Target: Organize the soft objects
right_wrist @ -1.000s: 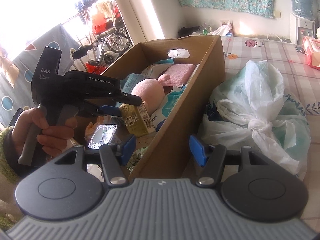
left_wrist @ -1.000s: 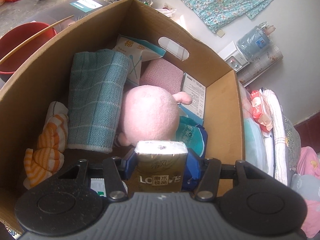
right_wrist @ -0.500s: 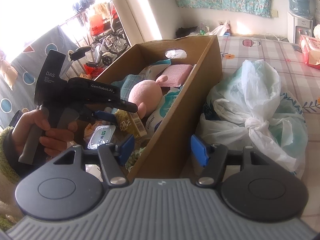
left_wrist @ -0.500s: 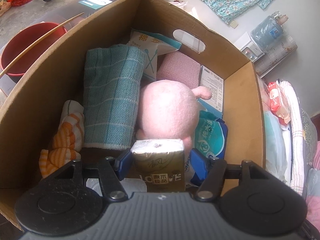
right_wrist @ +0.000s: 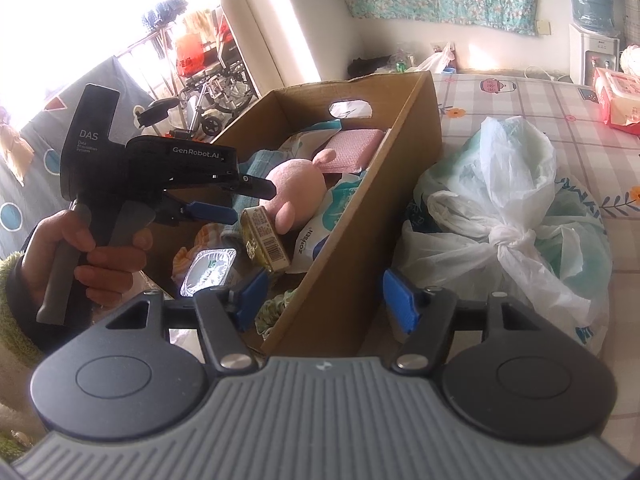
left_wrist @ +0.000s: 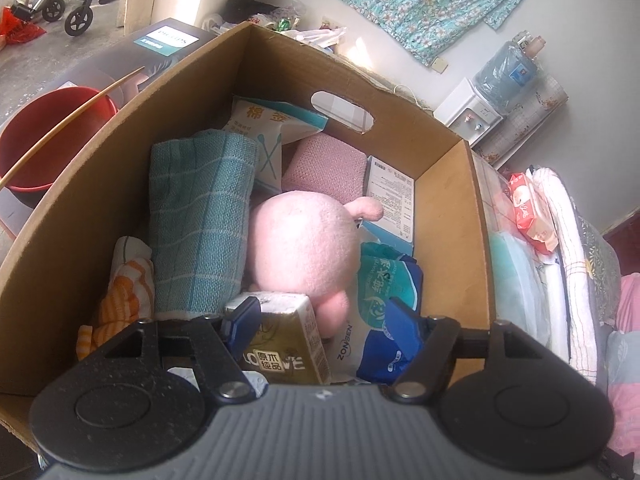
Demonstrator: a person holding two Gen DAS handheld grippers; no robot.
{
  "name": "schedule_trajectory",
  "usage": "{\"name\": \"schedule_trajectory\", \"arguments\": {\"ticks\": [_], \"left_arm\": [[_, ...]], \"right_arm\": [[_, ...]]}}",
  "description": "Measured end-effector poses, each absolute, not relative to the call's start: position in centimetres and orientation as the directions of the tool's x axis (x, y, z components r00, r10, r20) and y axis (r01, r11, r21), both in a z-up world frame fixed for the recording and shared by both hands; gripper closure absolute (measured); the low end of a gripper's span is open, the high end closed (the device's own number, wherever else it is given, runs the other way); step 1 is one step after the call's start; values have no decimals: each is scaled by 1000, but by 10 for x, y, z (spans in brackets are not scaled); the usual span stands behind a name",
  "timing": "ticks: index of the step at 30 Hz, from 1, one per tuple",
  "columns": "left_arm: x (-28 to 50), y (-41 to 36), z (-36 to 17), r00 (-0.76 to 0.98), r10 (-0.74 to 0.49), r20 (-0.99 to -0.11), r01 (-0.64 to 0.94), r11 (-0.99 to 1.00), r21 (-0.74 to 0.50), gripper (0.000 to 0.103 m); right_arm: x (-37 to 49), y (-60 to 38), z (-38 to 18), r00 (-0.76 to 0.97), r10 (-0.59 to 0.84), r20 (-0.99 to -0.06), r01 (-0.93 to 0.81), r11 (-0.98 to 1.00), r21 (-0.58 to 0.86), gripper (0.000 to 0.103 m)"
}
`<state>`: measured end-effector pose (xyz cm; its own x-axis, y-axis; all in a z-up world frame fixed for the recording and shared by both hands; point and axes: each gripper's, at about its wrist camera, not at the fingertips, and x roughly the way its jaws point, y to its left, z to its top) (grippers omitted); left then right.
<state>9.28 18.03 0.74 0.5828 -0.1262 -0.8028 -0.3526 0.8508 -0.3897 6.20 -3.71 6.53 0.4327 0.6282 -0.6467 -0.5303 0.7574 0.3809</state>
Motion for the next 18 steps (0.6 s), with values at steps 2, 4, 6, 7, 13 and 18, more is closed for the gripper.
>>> {"name": "schedule_trajectory", "arguments": {"ticks": [2,4,6,7,13,18], "left_arm": [[99,179,7,590,-127,-797,-349,850,-394,33],[106,179,4,586,-132,-800,-341,855,-391,33],[112,179,-2,547,-126,-828,-362,856,-369,33],[114,179,-3,531,-115,-839,-370,859,-353,33],[118,185,-16,414,-179,-892,-384,854,-350,32],[121,181,-31,373,-209,-904,-386,851,-356,31]], "right_arm": [[61,-37,65,433,628,-647,-530,757,381,39],[61,-37,64,433,628,-646,-529,758,383,39],[59,-39,63,433,628,-647,-524,759,386,39],[59,-39,63,434,627,-647,-522,760,387,39],[62,-42,60,435,628,-646,-510,763,398,39],[63,-42,58,431,632,-644,-508,760,406,39]]}}
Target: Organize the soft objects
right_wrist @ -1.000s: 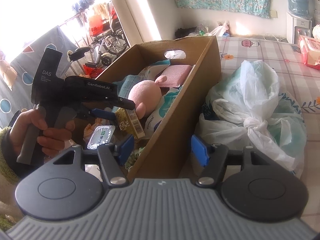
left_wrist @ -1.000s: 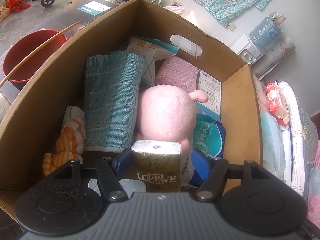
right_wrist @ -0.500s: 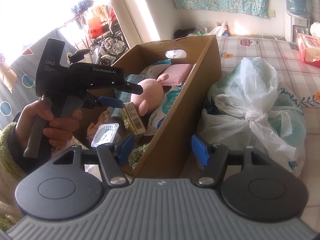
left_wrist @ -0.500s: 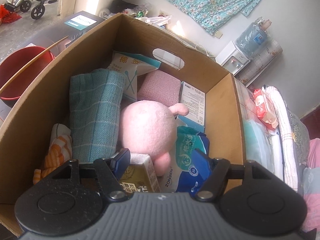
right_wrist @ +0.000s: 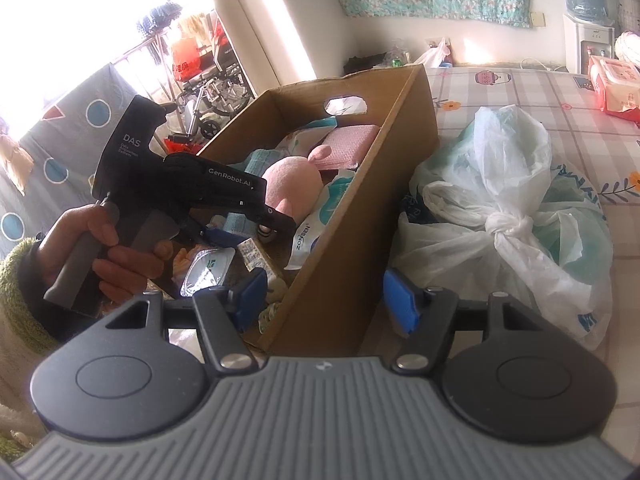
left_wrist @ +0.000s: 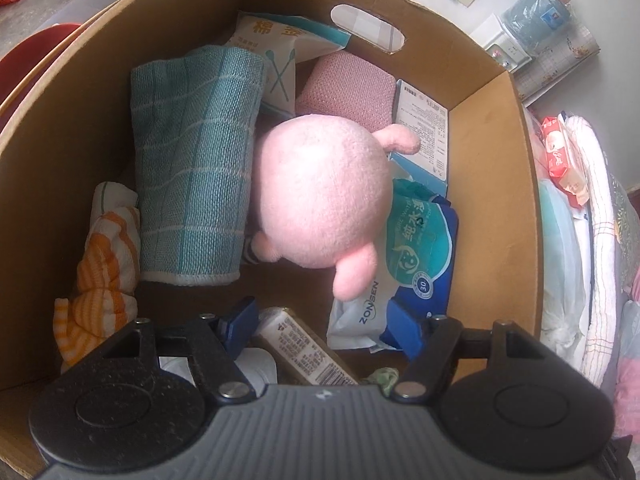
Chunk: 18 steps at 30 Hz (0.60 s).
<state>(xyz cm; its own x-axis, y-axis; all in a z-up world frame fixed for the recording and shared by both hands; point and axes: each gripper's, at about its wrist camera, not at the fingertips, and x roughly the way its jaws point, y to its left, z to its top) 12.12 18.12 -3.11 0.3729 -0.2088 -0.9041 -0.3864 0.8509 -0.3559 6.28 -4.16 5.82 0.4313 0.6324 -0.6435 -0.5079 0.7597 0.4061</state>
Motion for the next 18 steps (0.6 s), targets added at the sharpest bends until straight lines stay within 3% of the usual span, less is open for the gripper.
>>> {"name": "schedule_trajectory", "arguments": {"ticks": [6,18], "left_arm": [[119,181,-16,456,-194,-869,-381,840,-387,29],[58,155,51,684,-117,-720,-222,907,-358,12]], "right_arm": [[62,-47,58,443,621,-647,-490,772,405,38],[47,-56,54,522,584,-622,-381,812,443,31]]}}
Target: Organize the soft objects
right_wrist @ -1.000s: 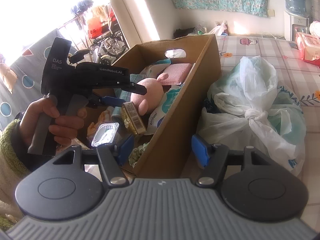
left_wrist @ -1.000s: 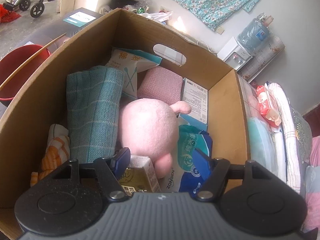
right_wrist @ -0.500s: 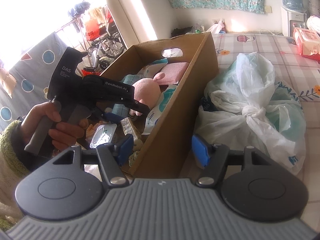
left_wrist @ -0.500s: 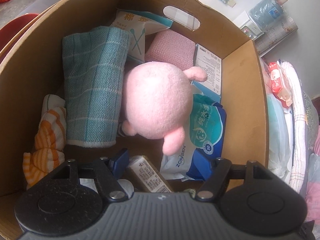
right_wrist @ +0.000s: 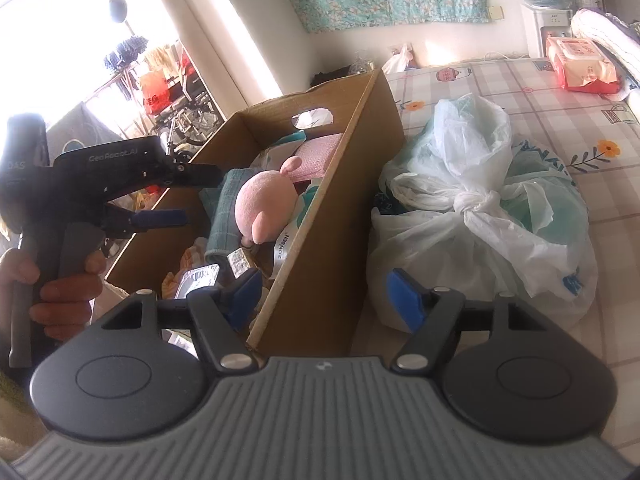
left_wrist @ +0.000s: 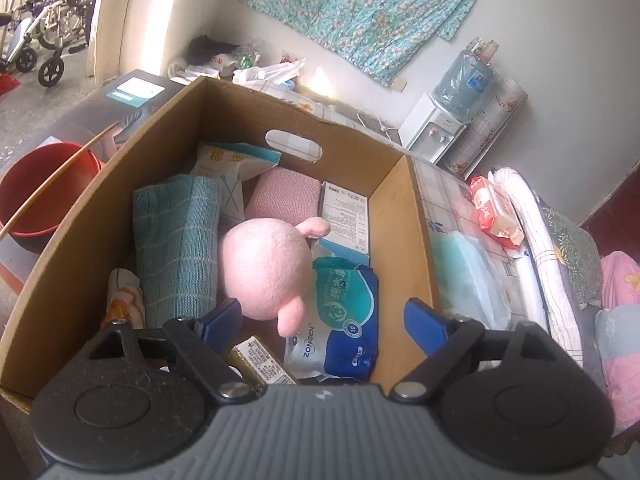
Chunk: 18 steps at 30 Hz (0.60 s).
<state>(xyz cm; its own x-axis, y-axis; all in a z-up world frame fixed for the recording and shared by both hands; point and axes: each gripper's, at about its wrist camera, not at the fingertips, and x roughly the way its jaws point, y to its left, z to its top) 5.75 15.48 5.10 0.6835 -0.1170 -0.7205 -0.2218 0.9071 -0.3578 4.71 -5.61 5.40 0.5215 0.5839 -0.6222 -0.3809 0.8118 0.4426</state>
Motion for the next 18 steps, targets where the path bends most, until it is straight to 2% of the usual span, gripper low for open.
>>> {"name": "schedule_trajectory", "arguments": {"ticks": [6,8,13,18], "left_arm": [[19,135,78,758,-79,-648,-146,947,-286,1],[7,129,83,774,-62,-631,-136,956,-261,0],[-22,120,91,793,-12,-609,-151,965,-216,0],[-47,113,89,776,6,-631,-177,962,-208,0]], "right_arm": [[28,-56,62,614,510,-603,-340,860,381,12],[20,-55,65,642,473,-603,-336,881,333,2],[0,-57,73,700,397,-594,-315,918,241,1],[-16,-66,76,721,351,-598,-276,936,216,1]]}}
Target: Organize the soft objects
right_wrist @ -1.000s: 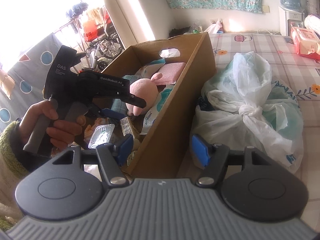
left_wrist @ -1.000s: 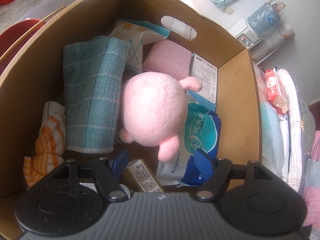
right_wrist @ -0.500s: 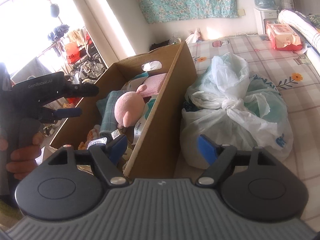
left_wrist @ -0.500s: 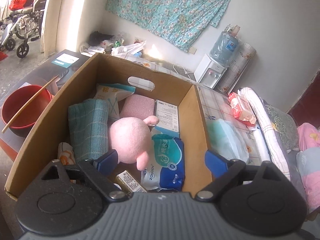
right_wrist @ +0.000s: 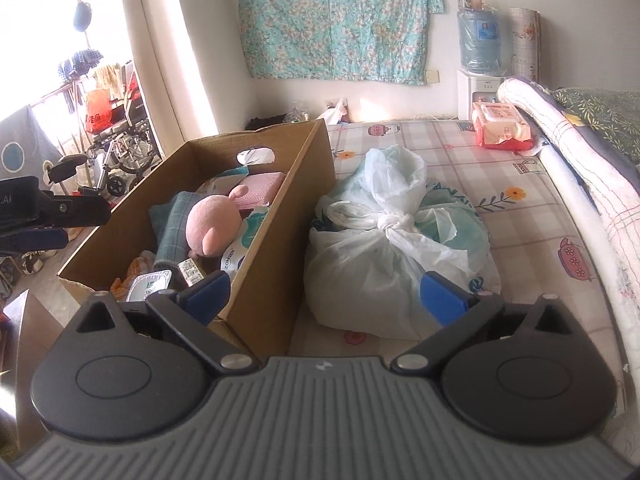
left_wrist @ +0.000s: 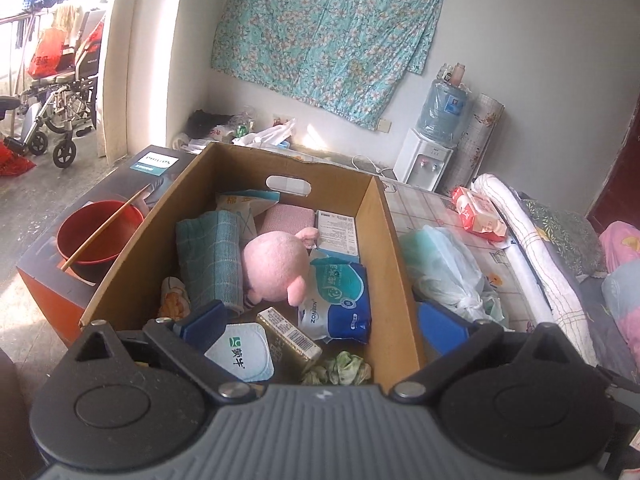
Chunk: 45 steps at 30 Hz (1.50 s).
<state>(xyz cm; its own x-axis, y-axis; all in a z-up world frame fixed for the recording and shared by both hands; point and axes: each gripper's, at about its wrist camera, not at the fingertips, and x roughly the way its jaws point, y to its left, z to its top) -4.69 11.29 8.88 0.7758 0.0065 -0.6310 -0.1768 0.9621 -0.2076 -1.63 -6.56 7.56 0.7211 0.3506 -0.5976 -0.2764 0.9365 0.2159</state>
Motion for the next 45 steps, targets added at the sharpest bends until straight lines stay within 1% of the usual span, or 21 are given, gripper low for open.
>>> {"name": "schedule_trajectory", "arguments": {"ticks": [10,15,19,25,32,45], "left_arm": [[-81,91,79,757,147,-637,-220,975,-36,0],[-78,91,67,714,136,-687,-214,976,-28,0],[-79,89,59,694,167,-701,-224,975,10,0],[-80,91,54,678,161,-717,-225,974,5,0],[-79,94,51,653,141,-745,-229,973,-16,0],[-80,94,51,648,160,-745,-247,969,-6,0]], "right_arm": [[-42,-71,75,726,300,-619,-239,954,182,1],[-47,-70,76,740,258,-621,-204,966,158,1],[-49,-69,77,741,265,-618,-209,964,163,1],[-45,-63,72,708,267,-654,-212,963,164,1],[-43,-61,68,686,272,-675,-213,962,172,1],[-37,-59,63,648,282,-708,-214,959,186,1]]}}
